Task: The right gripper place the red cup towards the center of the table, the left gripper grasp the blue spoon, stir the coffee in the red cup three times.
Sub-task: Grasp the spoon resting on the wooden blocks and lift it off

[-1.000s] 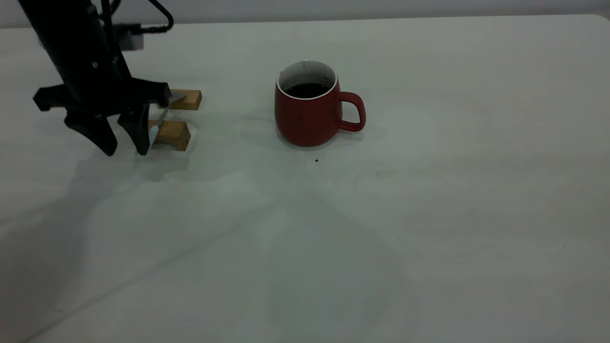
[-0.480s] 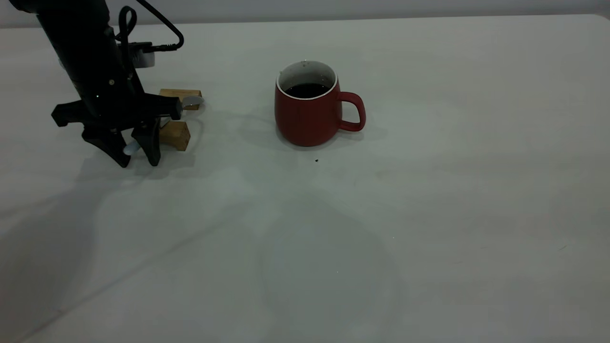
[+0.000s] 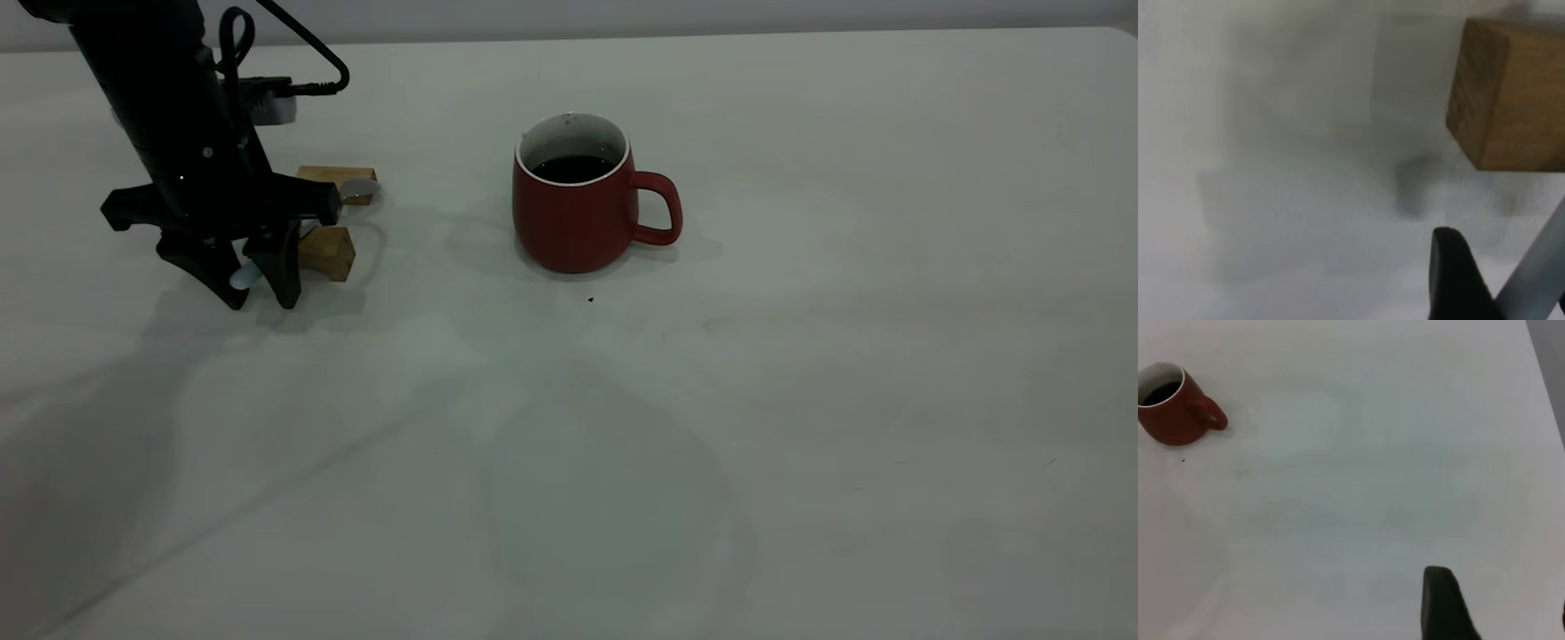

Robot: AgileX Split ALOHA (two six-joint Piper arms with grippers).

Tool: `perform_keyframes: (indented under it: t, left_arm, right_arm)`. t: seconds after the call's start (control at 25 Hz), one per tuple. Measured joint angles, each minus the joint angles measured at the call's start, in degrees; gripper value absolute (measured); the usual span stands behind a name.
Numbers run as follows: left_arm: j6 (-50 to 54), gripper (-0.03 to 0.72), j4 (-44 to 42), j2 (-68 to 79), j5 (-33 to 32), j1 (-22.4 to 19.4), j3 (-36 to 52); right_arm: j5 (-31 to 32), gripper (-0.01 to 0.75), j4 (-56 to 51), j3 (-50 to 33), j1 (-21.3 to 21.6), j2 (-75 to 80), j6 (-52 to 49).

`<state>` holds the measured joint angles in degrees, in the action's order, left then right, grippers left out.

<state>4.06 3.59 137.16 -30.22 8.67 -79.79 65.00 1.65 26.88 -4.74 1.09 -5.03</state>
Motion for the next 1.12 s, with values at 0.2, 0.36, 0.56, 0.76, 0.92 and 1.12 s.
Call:
perform_keyframes:
  t: [0.2,0.36,0.56,0.76,0.92,1.12]
  left_arm:
    - [-1.83,0.426,0.0,0.0,1.52,0.0,0.0]
    - [-2.14,0.426,0.0,0.0,2.39,0.0,0.0]
    - [-2.14,0.402,0.0,0.0,2.53,0.0,0.0]
    - [-2.14,0.219,0.0,0.0,2.53,0.0,0.0]
    - [-2.14,0.142,0.0,-0.19,2.45,0.0,0.0]
    - [-0.77,0.142,0.46,-4.47,-3.61,0.0,-1.11]
  right_arm:
    - [0.0,0.46,0.0,0.0,0.0,0.0,0.0]
    - [0.0,0.46,0.0,0.0,0.0,0.0,0.0]
    - [0.0,0.46,0.0,0.0,0.0,0.0,0.0]
    - [0.0,0.46,0.0,0.0,0.0,0.0,0.0]
    - [0.0,0.46,0.0,0.0,0.0,0.0,0.0]
    - [0.0,0.46,0.0,0.0,0.0,0.0,0.0]
